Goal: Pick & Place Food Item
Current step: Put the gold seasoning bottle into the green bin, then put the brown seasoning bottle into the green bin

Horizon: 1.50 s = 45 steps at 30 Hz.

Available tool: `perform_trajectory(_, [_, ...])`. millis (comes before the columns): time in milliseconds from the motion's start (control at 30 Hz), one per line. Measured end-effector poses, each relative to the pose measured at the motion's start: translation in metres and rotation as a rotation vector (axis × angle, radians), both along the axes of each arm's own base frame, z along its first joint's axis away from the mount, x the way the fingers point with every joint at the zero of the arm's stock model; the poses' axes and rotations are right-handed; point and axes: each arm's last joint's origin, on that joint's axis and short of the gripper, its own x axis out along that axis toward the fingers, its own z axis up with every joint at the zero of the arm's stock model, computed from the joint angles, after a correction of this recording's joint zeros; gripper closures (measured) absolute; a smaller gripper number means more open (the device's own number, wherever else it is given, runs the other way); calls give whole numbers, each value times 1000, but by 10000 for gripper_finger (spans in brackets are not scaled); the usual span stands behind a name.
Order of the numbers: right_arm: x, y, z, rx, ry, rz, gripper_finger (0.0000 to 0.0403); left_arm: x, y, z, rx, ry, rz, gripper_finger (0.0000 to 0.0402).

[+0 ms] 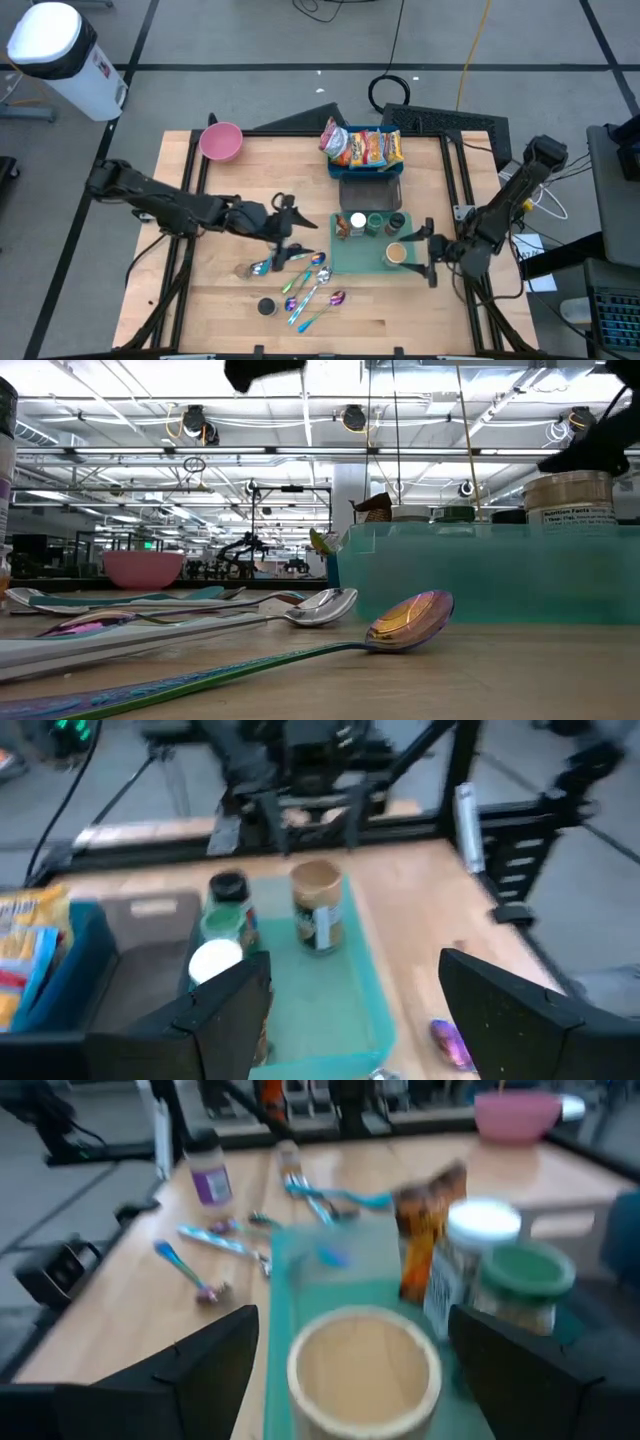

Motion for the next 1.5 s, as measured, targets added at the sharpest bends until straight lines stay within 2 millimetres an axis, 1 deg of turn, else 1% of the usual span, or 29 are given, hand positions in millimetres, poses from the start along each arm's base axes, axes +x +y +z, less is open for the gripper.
perform_trajectory(100, [-3, -4, 15, -6, -79, 18, 92, -16, -4, 12, 20, 0, -38, 98])
perform_trajectory(233, [-5, -7, 38, -54, -228, 28, 94, -40, -12, 23, 40, 15, -88, 94])
perform_trajectory(400, [-6, -9, 64, -110, -414, 18, 94, -74, -25, 20, 60, -14, -100, 102])
perform_trajectory(533, [-9, -11, 77, -142, -514, 25, 94, -104, -21, 5, 26, -35, 18, 108])
perform_trajectory(600, [-10, -10, 81, -140, -562, 69, 94, -117, -16, -5, -35, -38, 84, 110])
perform_trajectory(700, [-9, -7, 85, -112, -642, 144, 94, -132, -11, -25, -178, -15, 127, 107])
perform_trajectory(800, [-3, -1, 90, -125, -720, 225, 94, -138, -9, -51, -318, 46, 168, 101])
perform_trajectory(900, [8, 8, 97, -189, -734, 256, 94, -142, -7, -76, -402, 136, 198, 95])
perform_trajectory(967, [18, 13, 100, -228, -720, 244, 94, -144, -8, -85, -504, 254, 164, 95])
perform_trajectory(1067, [31, 18, 103, -261, -695, 222, 94, -144, -14, -89, -595, 442, 93, 100])
perform_trajectory(1133, [39, 21, 106, -272, -687, 208, 94, -146, -18, -87, -594, 544, 81, 108])
perform_trajectory(1300, [51, 21, 107, -310, -669, 173, 94, -147, -30, -77, -473, 753, 124, 133])
perform_trajectory(1367, [54, 20, 105, -316, -658, 165, 94, -144, -36, -73, -436, 791, 129, 143])
perform_trajectory(1433, [56, 19, 103, -325, -648, 159, 94, -140, -41, -74, -409, 819, 134, 152])
perform_trajectory(1500, [58, 19, 102, -327, -643, 155, 94, -137, -45, -81, -381, 853, 148, 160])
